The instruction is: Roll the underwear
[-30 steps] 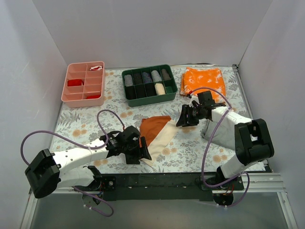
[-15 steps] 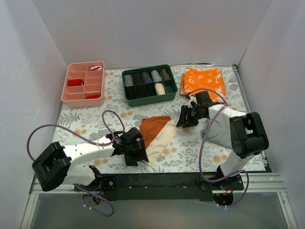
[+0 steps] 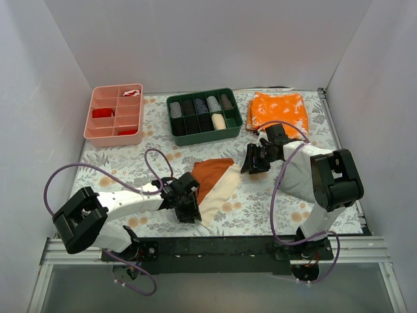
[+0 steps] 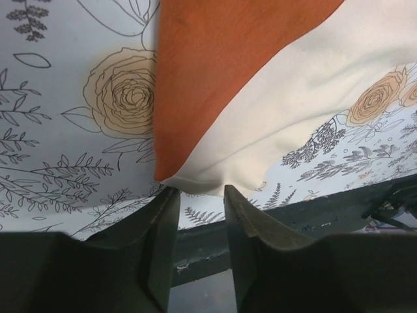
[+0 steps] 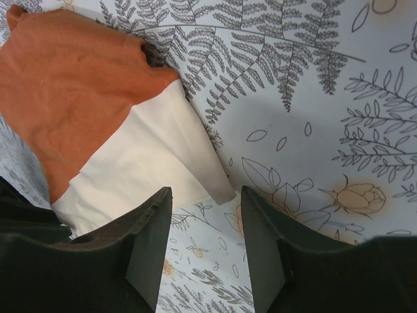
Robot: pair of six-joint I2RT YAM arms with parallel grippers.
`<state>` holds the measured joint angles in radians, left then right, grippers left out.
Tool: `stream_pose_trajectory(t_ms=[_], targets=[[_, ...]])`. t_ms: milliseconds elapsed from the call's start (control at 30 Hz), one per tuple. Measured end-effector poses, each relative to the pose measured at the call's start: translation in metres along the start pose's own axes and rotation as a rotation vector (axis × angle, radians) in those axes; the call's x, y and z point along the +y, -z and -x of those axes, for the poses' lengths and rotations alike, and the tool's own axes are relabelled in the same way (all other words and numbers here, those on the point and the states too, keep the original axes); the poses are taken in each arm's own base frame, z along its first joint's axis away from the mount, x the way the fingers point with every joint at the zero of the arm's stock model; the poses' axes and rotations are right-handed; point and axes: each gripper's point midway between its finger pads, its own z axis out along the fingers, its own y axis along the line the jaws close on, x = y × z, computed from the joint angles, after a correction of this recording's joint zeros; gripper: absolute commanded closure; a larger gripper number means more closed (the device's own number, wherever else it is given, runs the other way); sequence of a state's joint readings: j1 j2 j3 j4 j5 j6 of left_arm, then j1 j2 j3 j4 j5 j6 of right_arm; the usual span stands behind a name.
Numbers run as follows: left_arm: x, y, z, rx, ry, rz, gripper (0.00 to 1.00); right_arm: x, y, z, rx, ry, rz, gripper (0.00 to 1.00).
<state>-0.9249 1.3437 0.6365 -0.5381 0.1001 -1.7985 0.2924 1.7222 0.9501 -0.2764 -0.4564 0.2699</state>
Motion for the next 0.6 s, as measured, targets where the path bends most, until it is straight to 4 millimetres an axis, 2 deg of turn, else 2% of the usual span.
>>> stream_pose_trajectory(t_ms=[67,133,167,267,467,600], targets=[[-0.001,-0.002,0.001,-0.004,0.003,0.002,0.78,0.001,-0.002,0.002,-0.001,0.000,0.012,0.67],[-0.002,-0.003,0.003,-0.010,0.006,0.003,0.85,0.001,-0.006,0.002,0.004,-0.003,0.019,0.73],[-0.002,-0.004,0.004,-0.012,0.008,0.004,0.87,0.000,-0.008,0.002,0.008,-0.009,0.020,0.84],[-0.002,-0.005,0.006,-0.023,0.012,0.008,1.00,0.000,-0.011,0.000,0.020,-0.016,0.033,0.95],[-0.001,-0.002,0.014,-0.072,0.017,0.016,1.00,0.003,-0.009,0.001,0.016,-0.015,0.039,0.98],[-0.009,0.015,0.028,-0.144,0.016,0.010,1.00,0.019,0.013,0.012,-0.048,0.026,0.061,0.99]])
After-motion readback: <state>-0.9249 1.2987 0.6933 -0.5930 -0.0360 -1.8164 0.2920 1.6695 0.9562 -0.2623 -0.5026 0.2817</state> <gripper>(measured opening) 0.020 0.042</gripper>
